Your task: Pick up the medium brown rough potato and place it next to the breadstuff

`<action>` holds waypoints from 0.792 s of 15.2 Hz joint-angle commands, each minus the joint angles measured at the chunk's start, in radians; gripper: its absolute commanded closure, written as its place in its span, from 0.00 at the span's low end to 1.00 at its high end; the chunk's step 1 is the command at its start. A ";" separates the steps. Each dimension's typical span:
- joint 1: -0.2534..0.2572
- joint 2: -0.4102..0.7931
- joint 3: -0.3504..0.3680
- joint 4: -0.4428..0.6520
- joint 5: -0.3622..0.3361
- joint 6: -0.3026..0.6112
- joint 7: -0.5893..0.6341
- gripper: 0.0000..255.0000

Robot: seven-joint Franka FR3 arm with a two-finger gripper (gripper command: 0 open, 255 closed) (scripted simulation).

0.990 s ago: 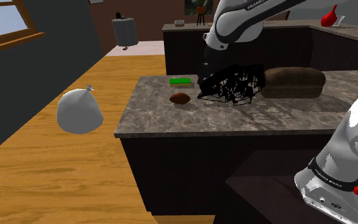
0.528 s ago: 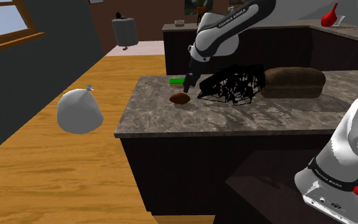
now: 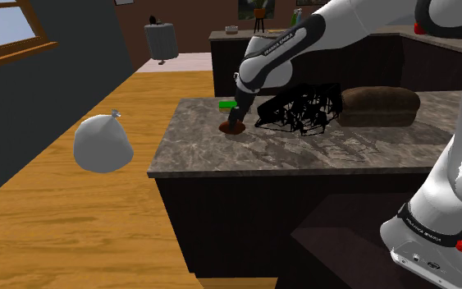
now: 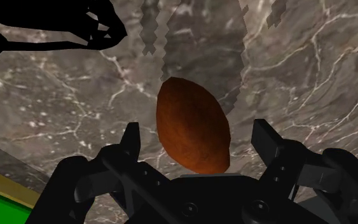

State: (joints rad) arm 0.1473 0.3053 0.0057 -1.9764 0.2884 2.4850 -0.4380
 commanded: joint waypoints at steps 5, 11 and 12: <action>0.002 0.028 0.004 0.006 0.005 0.023 -0.004 0.00; 0.002 0.028 0.004 0.006 0.005 0.023 -0.004 1.00; 0.002 0.028 0.004 0.006 0.005 0.023 -0.004 1.00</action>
State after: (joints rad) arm 0.1489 0.3331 0.0093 -1.9704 0.2937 2.5082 -0.4418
